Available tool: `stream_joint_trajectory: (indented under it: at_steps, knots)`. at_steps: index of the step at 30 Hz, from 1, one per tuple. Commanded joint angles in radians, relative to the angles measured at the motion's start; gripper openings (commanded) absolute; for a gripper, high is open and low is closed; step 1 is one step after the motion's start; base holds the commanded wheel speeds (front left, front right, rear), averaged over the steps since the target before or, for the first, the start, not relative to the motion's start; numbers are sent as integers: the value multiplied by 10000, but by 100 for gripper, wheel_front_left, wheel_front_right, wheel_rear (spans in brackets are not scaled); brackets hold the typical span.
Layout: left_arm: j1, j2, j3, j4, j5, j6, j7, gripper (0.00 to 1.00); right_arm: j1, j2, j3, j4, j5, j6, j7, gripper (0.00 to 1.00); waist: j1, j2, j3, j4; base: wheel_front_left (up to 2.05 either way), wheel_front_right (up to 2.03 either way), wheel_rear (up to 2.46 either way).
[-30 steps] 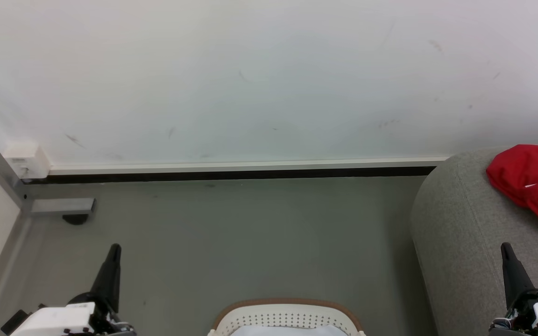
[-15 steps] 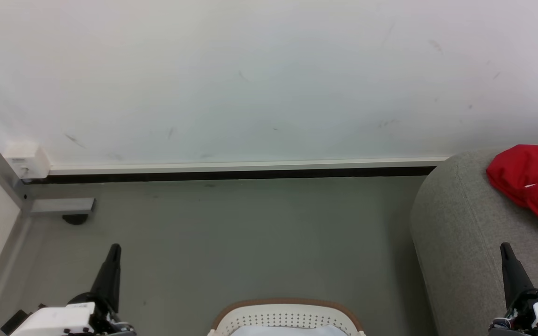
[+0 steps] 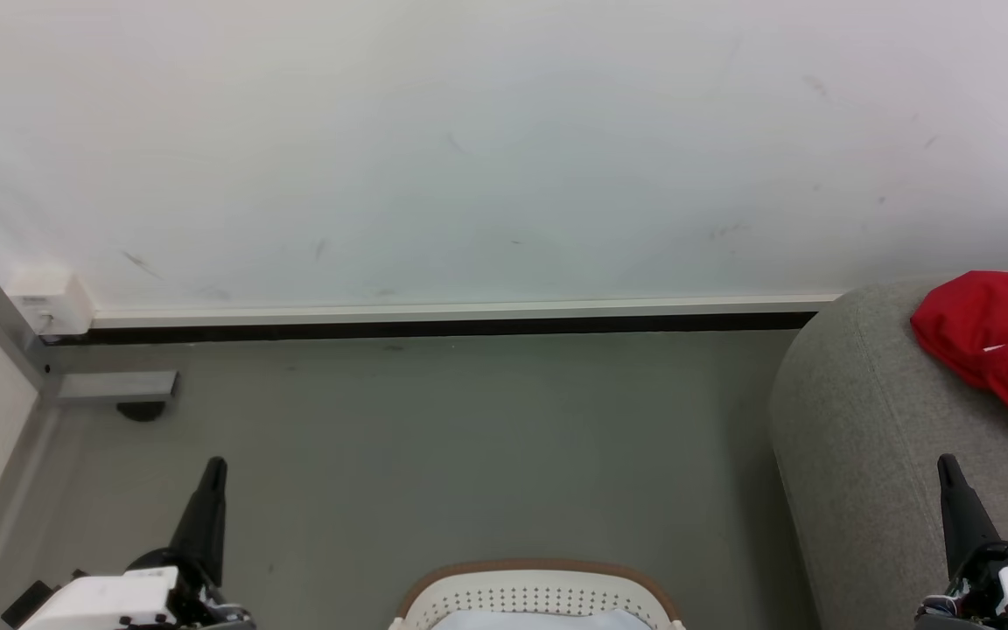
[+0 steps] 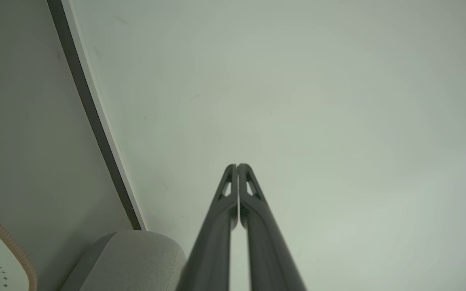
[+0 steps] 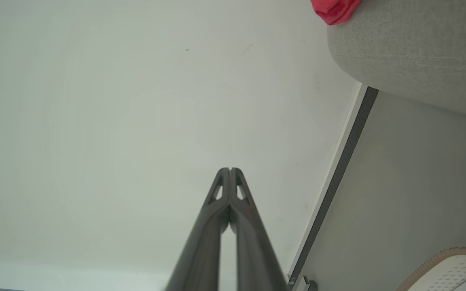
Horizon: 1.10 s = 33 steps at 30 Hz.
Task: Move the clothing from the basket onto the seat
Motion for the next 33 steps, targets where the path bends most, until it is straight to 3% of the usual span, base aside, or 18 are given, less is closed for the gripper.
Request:
stream_joint_trajectory:
  at_steps: [1, 33]
  knots:
    - [-84, 17, 24, -30, -123, -40, 36, 0, -27, -106, 11, -52, 57, -21, -43, 0, 0, 0, 0, 0, 0, 0, 0]
    - [-83, 17, 22, -30, -125, -40, 35, 0, -7, -226, 210, -76, 233, -21, -181, 0, 0, 0, 1, 0, 0, 0, 0]
